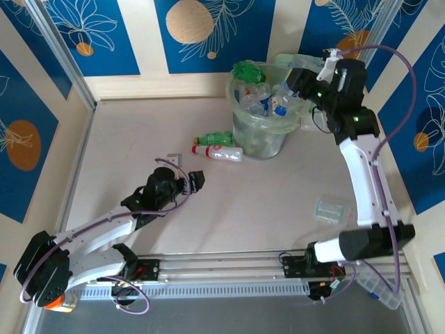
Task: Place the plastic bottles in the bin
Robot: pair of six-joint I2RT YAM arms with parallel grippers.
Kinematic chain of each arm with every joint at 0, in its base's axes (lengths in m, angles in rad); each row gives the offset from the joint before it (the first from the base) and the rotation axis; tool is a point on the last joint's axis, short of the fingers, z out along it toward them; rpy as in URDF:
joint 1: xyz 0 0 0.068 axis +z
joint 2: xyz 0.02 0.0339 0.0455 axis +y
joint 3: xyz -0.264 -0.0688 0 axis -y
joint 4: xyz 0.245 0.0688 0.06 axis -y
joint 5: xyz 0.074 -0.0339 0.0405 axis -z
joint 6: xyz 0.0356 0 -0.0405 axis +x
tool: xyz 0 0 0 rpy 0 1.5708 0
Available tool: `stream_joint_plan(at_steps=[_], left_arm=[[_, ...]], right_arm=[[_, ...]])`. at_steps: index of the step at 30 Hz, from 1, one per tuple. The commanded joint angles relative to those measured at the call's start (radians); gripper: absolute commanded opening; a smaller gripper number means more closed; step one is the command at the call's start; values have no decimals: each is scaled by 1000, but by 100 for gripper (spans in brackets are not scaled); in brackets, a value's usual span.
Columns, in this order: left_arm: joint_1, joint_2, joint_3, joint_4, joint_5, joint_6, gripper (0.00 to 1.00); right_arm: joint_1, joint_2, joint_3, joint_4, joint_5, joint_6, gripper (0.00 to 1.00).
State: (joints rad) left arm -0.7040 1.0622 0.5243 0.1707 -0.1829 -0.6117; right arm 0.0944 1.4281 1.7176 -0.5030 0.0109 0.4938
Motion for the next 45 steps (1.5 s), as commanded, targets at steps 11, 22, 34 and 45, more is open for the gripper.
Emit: stream_joint_plan(at_steps=[11,22,34,45], left_arm=[[3,8,30,32,71,-4,87],[4,25,47,10,74,0,87],[3,39,60,-14,51,6,88],[3,38,65,-17,54,10,88]], right_arm=[[-24,340,327,-158,-79,19,37],[12,601,571,-359,27,-81,46],[44,783,739,-477,48,-116,60],[29,613,580,-355,21,-50,67]])
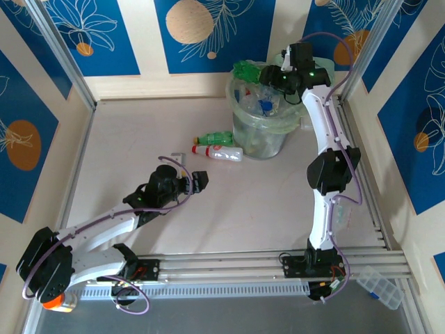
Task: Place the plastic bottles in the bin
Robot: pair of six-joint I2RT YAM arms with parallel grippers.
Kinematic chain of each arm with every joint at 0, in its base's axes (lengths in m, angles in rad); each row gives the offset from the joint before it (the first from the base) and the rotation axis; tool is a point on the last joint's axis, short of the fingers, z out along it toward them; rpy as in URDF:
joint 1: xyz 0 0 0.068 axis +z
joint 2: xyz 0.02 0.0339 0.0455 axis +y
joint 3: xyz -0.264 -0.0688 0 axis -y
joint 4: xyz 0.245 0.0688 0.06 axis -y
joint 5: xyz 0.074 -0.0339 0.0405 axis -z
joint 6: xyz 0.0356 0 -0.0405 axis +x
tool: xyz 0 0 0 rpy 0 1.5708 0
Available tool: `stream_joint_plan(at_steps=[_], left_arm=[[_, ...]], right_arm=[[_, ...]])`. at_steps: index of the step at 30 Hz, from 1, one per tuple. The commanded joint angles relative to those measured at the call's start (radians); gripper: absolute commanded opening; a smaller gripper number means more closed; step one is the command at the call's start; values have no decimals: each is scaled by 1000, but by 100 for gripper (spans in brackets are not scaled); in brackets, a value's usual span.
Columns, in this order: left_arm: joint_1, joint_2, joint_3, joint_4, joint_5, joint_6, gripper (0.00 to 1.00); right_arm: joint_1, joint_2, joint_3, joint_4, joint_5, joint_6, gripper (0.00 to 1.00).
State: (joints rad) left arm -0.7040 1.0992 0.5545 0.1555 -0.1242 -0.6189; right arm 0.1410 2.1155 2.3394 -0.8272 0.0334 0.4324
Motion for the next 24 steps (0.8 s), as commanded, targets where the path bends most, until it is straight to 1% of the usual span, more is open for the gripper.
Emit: stream_joint_plan(at_steps=[1,5,7,9,10,12,15,17,19,21,24], left_arm=[[3,-2,34,-2,-4,17,89],[4,-4,34,-5,-11,17,89],[3,-2,36,-7,-14,20,89],[3,0,38,-11,-17,22,89],[3,2,39,-11,-17,22,89],[3,7,43,-14,-16,22,89],[3,20,49,-19,-8,22,89],[3,31,56,-20,-2,21,89],[3,40,60,-24,4,21,89],[3,45,63,-26,5,24,90],[3,47,67,-33,-1,28,90]], right_arm=[[-25,-96,-56,-20,-4,19,66],[-50,-144,-89,3,-32,58,56],[-66,-160,-101,8,-64,89,49],[-79,-162,-95,-6,-87,109,46],[-82,-159,-86,-21,-88,109,42],[-83,-148,-70,-51,-91,113,41],[-77,-131,-50,-92,-132,118,43],[-60,-128,-56,-91,-151,100,44],[-43,-96,-19,-123,-169,76,45],[-29,-53,40,-177,-148,52,47],[-11,-12,65,-207,-122,26,51]])
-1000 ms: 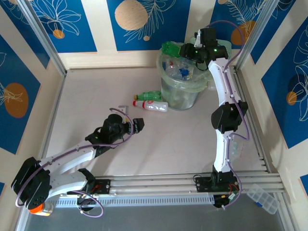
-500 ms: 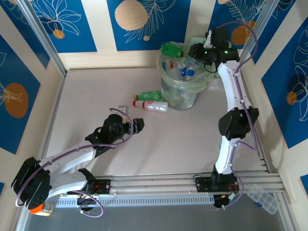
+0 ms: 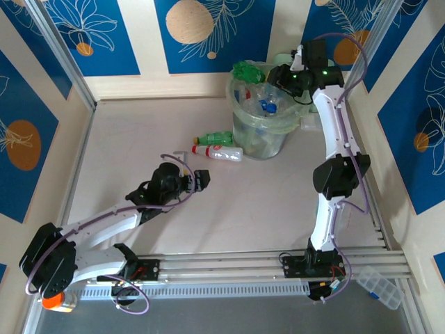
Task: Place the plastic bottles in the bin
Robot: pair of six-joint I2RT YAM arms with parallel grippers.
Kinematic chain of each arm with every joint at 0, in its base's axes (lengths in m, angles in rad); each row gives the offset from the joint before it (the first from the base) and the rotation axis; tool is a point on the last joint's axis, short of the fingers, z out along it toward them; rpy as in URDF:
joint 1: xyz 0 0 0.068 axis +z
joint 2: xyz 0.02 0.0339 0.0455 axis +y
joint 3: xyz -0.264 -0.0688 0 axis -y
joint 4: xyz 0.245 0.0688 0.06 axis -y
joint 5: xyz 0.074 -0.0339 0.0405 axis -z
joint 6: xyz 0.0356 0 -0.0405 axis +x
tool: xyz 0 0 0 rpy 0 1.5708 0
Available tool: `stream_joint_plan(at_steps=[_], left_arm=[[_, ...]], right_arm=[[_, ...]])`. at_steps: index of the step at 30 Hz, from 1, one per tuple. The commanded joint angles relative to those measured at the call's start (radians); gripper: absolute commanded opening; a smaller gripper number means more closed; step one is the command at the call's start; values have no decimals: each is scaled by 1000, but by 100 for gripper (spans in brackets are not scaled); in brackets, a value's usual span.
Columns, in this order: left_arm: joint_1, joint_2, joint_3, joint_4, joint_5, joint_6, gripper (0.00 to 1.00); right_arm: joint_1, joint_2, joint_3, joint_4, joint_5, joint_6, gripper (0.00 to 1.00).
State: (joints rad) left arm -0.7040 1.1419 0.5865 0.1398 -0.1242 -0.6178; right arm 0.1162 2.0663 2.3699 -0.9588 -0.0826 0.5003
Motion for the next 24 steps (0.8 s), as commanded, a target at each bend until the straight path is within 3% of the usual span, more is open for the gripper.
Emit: stream_joint_plan(at_steps=[1,5,13,16,24], left_arm=[[3,4,34,-18,-2,27,90],[3,3,38,-23,-5,31,91],[3,-3,39,-33,-23,38,91],[3,-15,37,-39,-39,43,91],[3,-45,29,-58,-103,53,92]], right_arm=[[15,43,32,-74,2,-46,52],[15,48,29,-69,39,-60,64],[16,-80,-39,23,77,-86,74],[14,-105,-52,26,99,-91,74],[22,-140,-136,73,136,-115,60]])
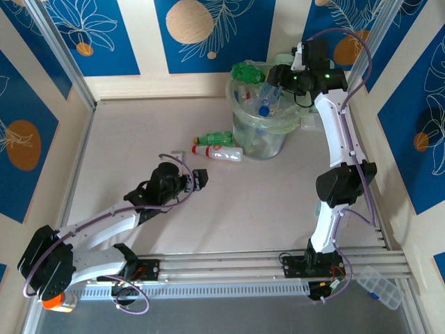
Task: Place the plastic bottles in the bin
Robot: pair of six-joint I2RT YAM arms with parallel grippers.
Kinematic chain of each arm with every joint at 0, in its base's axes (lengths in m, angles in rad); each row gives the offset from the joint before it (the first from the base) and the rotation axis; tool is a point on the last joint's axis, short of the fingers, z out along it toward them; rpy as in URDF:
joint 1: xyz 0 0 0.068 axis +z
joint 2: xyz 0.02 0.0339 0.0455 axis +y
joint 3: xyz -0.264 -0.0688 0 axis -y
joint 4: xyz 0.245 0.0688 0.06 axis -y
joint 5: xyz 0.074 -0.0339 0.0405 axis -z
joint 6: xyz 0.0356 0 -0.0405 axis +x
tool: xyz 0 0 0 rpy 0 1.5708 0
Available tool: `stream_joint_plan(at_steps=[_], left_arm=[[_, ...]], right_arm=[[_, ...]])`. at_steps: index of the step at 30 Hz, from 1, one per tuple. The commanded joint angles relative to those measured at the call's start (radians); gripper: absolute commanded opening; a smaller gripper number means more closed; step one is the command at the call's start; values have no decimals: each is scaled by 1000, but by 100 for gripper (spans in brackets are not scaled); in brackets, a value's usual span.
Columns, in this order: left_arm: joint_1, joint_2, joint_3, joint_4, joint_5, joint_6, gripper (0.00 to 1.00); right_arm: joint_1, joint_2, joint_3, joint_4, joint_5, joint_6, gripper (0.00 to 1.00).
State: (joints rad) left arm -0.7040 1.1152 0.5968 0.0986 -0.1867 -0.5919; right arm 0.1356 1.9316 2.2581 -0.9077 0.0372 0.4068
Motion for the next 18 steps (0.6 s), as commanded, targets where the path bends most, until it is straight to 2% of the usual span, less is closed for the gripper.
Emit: stream_joint_plan(at_steps=[1,6,12,18], left_arm=[[3,-18,19,-22,-50,28,93],[3,-18,23,-44,-92,20,99],[3,-12,47,-135,-197,-45,99],[13,-9,25,-123,-225,-93,99]], right_arm=[[8,7,-14,13,18,-24,58],[17,75,30,-21,22,-26,48],[21,121,28,-30,27,-26,42],[27,79,12,-24,41,-23,40]])
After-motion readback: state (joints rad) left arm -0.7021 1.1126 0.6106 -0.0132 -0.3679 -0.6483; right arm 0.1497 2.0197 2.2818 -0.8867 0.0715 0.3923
